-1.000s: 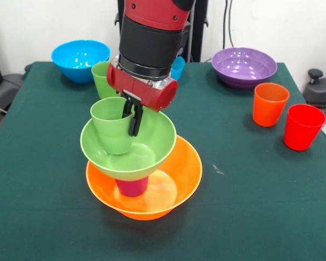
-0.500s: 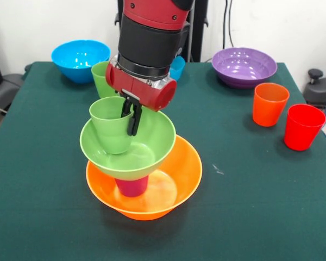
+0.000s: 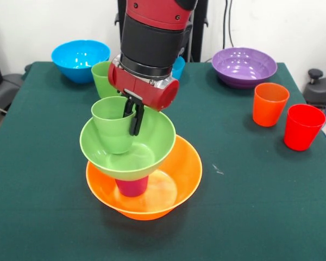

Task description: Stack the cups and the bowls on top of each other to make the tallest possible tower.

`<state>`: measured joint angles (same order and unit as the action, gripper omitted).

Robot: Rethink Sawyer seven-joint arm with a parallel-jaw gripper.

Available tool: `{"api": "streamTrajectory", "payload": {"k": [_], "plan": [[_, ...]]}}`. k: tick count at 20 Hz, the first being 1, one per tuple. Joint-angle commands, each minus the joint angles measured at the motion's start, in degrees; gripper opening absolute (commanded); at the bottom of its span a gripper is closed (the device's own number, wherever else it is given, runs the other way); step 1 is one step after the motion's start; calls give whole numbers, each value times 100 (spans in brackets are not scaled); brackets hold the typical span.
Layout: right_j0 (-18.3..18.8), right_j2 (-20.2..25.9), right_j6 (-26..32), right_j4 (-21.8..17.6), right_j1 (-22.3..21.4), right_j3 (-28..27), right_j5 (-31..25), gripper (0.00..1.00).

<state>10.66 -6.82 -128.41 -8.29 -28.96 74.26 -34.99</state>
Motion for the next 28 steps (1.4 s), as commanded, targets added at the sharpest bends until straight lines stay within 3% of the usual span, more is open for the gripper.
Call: {"api": "streamTrajectory", "payload": {"k": [1, 28], "plan": [[-102, 392, -354, 53, 31, -195, 218, 0], [-274, 210, -545, 203, 209, -326, 285, 0]]}}
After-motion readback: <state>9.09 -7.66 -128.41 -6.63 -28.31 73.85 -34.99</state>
